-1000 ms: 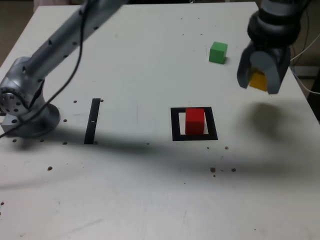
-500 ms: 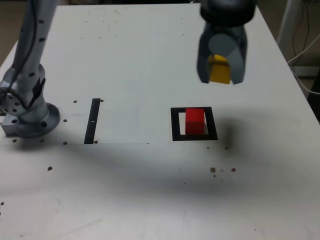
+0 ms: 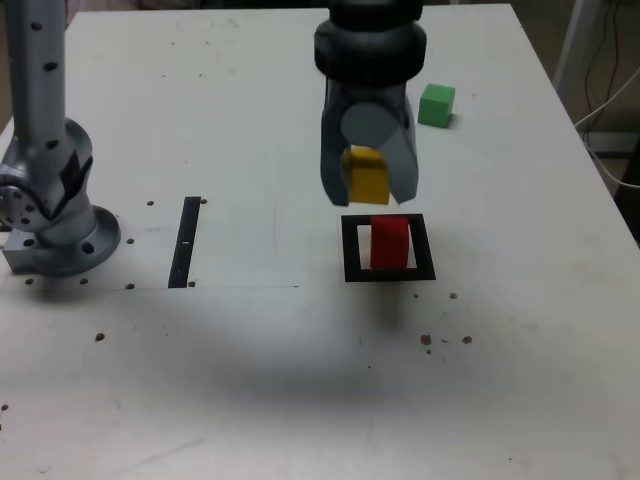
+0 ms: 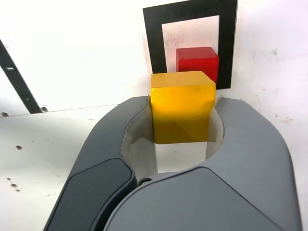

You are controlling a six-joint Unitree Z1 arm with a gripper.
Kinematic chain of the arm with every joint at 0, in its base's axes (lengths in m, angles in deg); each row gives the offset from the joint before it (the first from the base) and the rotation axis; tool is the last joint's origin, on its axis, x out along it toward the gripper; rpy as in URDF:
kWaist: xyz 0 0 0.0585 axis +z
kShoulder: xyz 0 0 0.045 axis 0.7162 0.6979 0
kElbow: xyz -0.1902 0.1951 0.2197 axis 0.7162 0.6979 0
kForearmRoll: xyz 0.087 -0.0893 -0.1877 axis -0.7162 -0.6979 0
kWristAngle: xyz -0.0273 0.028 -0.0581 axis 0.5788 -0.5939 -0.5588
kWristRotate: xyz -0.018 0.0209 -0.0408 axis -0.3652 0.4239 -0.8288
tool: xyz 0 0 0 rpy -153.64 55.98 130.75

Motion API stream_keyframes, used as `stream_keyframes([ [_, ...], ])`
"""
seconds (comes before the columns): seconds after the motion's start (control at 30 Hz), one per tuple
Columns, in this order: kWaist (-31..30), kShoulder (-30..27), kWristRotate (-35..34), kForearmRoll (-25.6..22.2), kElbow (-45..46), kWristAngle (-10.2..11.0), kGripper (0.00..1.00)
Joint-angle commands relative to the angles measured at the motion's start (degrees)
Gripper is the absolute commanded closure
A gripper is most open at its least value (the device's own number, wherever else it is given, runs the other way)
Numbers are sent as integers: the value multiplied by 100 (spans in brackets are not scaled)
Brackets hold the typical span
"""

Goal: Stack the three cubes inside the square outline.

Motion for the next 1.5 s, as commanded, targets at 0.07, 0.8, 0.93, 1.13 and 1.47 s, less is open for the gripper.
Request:
stream_keyframes([
  [0.07, -89, 41, -222, 262, 66, 54, 70],
  [0.8, -131, 290, -338, 735, 386, 86, 70],
  [0.93, -131, 304, -338, 791, 400, 95, 70],
  [1.13, -131, 327, -296, 913, 481, 63, 47],
  [1.47, -131, 303, -249, 1142, 700, -10, 0],
])
